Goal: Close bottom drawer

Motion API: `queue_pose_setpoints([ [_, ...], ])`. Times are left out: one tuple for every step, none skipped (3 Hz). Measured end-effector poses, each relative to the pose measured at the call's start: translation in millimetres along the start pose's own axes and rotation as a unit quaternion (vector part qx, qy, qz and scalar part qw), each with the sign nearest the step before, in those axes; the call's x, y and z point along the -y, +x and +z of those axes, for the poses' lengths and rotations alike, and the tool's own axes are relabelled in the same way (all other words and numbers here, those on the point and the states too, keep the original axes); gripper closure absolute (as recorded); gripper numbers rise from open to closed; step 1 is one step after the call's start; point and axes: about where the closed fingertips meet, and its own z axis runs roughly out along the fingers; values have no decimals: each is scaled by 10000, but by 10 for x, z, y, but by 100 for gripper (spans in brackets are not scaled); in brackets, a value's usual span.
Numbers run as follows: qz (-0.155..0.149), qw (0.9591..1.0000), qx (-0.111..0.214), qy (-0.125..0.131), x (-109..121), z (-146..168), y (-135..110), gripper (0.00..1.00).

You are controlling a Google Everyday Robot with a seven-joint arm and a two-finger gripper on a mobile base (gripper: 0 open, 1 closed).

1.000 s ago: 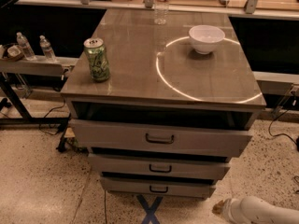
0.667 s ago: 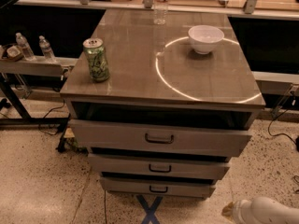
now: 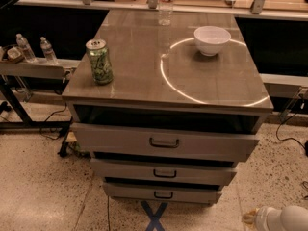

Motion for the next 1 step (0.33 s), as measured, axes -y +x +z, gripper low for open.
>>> queue_pose_setpoints([
  [-1,10000,6,-17,-15,14,-5,64],
])
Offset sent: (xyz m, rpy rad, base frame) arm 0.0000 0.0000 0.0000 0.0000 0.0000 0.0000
